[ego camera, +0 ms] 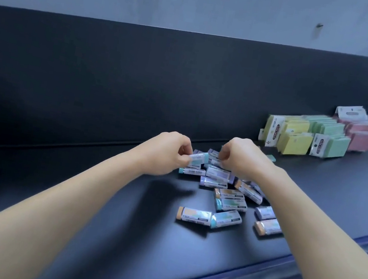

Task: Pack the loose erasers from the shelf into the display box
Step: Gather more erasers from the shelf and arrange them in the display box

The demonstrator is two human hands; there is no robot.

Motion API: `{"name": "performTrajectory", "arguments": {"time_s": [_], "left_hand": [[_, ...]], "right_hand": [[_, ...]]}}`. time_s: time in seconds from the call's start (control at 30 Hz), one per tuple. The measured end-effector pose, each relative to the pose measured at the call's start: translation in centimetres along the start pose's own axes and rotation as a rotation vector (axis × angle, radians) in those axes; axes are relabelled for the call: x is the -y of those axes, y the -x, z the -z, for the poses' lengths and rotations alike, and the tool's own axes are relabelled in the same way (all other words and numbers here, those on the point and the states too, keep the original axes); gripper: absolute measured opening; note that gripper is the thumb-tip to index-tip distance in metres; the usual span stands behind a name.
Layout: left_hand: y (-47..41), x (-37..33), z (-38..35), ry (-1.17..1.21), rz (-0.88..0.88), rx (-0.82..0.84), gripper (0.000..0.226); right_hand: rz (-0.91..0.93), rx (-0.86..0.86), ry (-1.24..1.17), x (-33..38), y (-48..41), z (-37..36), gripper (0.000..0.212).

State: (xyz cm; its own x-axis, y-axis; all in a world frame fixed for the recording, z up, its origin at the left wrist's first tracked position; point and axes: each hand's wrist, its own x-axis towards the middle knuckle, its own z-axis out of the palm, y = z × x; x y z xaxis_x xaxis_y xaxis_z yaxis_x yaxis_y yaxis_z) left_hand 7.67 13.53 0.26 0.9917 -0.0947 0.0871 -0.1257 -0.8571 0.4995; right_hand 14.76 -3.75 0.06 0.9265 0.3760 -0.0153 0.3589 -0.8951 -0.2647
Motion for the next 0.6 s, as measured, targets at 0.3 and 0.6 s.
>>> {"name": "performTrajectory", "arguments": {"time_s": [0.3,0.6], "left_hand": [[0.3,0.6,0.3,0.164,0.12,-0.016,0.007],[1.3,-1.2,-0.2,0.259,0.251,-0.086,0.01]], "right_hand": [[0.015,0.064,0.06,0.1,-1.9,-0.5,0.01],[0.163,0.071,-0.007,-0.5,-2.3,-0.3,0.01]]}}
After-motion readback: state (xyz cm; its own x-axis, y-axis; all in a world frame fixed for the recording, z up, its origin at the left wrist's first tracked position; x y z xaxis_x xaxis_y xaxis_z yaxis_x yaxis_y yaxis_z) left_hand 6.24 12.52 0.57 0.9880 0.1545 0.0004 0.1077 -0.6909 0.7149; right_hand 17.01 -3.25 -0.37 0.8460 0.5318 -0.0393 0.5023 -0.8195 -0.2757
